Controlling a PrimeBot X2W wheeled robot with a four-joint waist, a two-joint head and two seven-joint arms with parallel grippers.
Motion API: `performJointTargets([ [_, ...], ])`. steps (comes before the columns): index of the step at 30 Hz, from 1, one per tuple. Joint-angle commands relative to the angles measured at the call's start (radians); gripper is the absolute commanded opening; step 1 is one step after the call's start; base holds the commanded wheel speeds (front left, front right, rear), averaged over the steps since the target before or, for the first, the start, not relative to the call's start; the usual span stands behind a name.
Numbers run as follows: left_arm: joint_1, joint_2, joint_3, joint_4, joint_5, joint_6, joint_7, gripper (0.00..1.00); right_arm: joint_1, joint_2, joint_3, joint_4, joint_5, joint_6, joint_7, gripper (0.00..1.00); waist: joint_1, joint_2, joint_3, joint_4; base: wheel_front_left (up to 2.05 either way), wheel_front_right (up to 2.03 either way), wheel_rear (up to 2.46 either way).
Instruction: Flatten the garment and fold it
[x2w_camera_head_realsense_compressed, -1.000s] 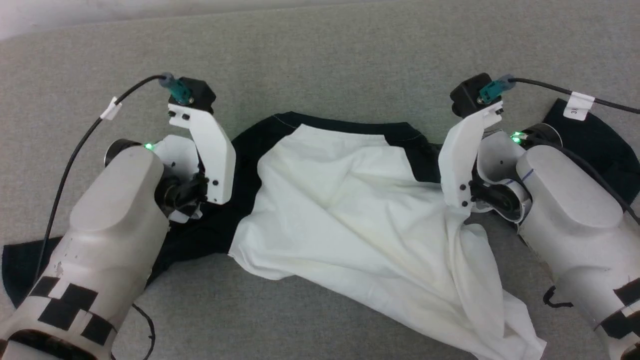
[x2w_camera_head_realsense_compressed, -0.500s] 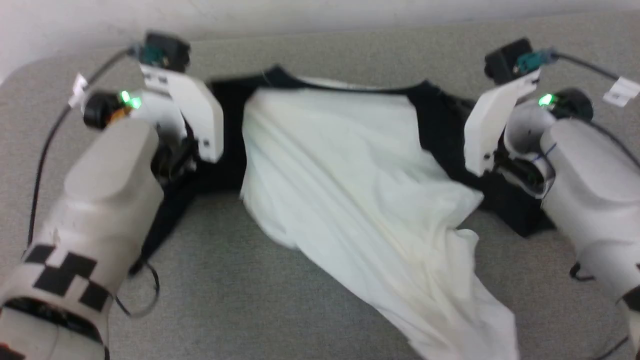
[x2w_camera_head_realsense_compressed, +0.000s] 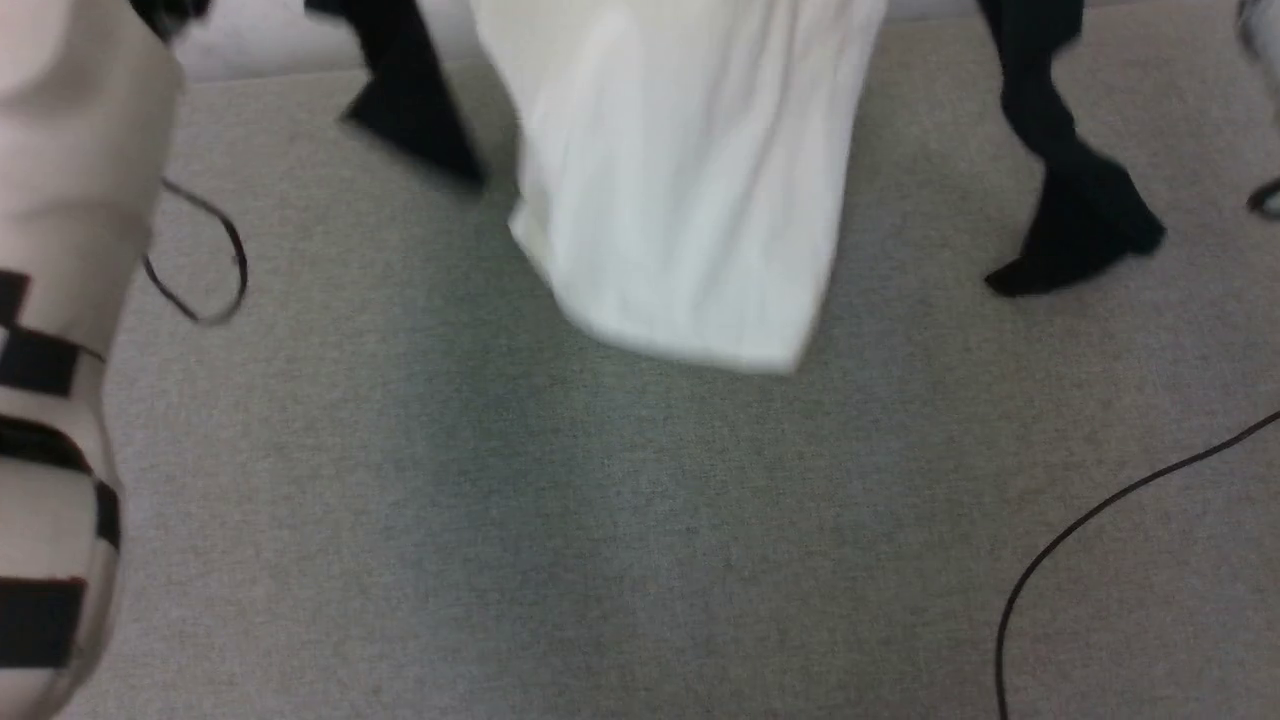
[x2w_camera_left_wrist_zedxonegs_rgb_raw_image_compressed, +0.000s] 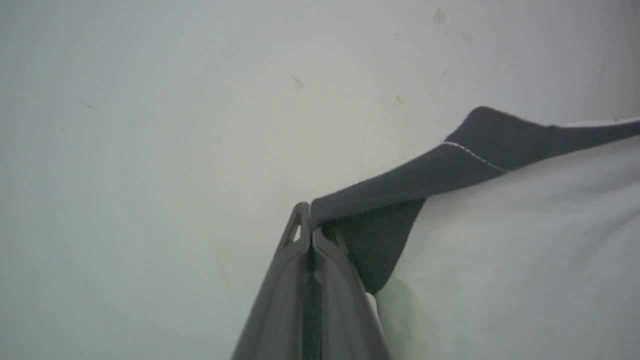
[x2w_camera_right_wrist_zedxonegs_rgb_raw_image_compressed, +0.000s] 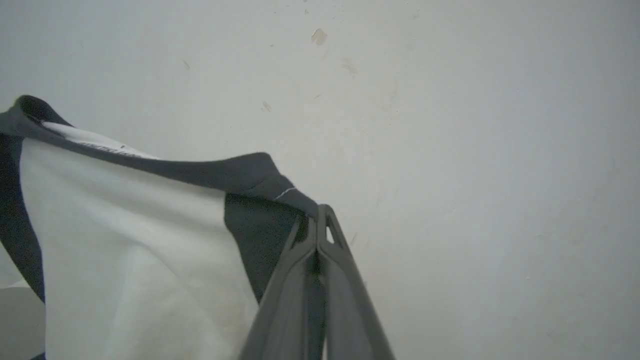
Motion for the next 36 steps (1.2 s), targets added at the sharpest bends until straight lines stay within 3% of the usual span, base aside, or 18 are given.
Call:
performJointTargets([
  [1,-0.05,0.052,0.018,0.034,0.018,0.038,-0.039,0.0,-0.057,-0.024,-0.041,0.045,-0.026,-0.016,-0.045,0.0,-0.0001,0.0,0.018,-0.014,0.0,0.0,0.0],
  [5,-0.142,0.061,0.023,0.048,0.04,0.047,-0.074,0.0,-0.168,-0.011,-0.065,0.076,-0.09,-0.016,-0.134,0.0,-0.0001,0.0,0.057,-0.017,0.0,0.0,0.0],
  [11,-0.209,0.049,0.021,0.066,0.052,0.038,-0.088,0.0,-0.248,0.015,-0.078,0.081,-0.127,-0.016,-0.179,0.0,-0.0001,0.0,0.136,-0.008,0.0,0.0,0.0],
  [22,-0.103,0.006,0.097,0.1,-0.023,0.004,-0.101,0.0,-0.133,0.079,0.029,0.086,-0.074,-0.016,-0.17,0.0,-0.0001,0.0,0.201,0.018,0.0,0.0,0.0],
  [29,0.239,-0.042,0.192,-0.023,-0.063,-0.007,-0.101,0.0,0.134,0.042,0.151,0.017,0.073,-0.016,-0.114,0.0,-0.0001,0.0,0.103,0.056,0.0,0.0,0.0],
  [36,0.713,-0.045,0.256,-0.272,-0.018,0.045,-0.101,0.0,0.499,-0.04,0.199,-0.117,0.209,-0.016,-0.113,0.0,-0.0001,0.0,-0.052,0.061,0.0,0.0,0.0],
])
